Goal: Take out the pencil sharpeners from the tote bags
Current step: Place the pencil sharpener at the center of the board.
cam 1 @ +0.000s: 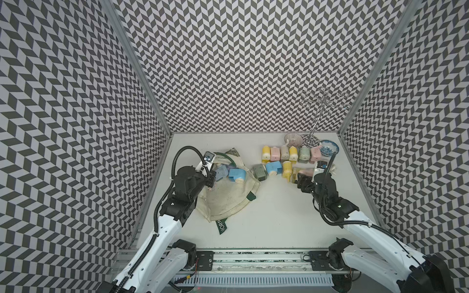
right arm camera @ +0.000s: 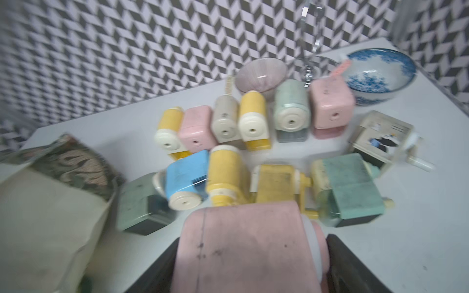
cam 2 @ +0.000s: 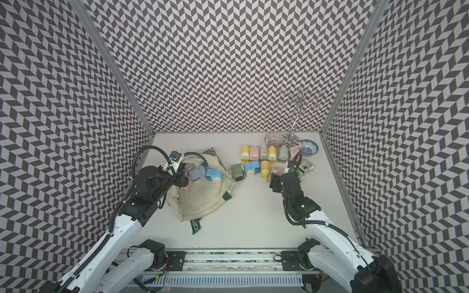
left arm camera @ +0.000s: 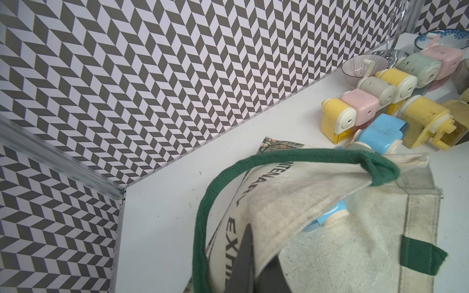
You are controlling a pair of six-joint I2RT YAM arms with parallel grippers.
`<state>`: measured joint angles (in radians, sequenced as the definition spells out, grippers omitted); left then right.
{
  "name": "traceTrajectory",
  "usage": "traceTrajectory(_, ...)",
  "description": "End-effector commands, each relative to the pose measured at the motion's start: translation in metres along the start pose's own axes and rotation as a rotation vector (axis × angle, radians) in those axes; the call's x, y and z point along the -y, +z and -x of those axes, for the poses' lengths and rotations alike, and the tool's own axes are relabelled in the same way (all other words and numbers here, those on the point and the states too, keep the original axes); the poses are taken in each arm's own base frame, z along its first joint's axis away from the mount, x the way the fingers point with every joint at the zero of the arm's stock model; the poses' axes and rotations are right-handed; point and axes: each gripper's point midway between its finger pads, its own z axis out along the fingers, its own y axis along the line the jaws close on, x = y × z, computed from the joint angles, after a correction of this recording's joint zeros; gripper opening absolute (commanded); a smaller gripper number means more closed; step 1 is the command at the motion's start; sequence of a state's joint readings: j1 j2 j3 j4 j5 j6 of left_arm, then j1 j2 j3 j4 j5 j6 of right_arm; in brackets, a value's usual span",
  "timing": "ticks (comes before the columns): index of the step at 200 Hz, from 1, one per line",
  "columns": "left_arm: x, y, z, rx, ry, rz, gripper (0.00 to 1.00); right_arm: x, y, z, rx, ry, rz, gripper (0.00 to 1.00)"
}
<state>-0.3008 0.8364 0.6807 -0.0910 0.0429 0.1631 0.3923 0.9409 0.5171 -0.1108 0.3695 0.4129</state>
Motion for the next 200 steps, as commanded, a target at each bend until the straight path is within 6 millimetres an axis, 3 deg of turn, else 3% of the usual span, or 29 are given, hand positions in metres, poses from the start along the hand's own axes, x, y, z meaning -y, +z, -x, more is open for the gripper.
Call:
traceTrajectory(1,0.008,-0.006,0.019,0.072,0.006,-0.04,0.0,0.044,0.007,0.009,0.083,0.121,-0.151,0.46)
traceTrajectory(25,0.011,-0.008,0.021,0.08,0.01,-0.05,0.0,0.088,0.02,0.002,0.067,0.21,-0.272,0.47)
traceTrajectory(76,0.014,-0.009,0.023,0.09,0.011,-0.057,0.0,0.14,0.028,-0.011,0.041,0.29,-0.388,0.5)
traceTrajectory(123,0.013,-0.007,0.022,0.085,0.0,-0.053,0.0,0.163,0.044,-0.015,-0.012,0.36,-0.407,0.52)
traceTrajectory(170,0.014,-0.007,0.022,0.083,0.002,-0.054,0.0,0.173,0.065,-0.03,-0.149,0.392,-0.411,0.54)
traceTrajectory(200,0.015,-0.007,0.021,0.083,0.003,-0.054,0.0,0.177,0.068,-0.035,-0.171,0.4,-0.418,0.55)
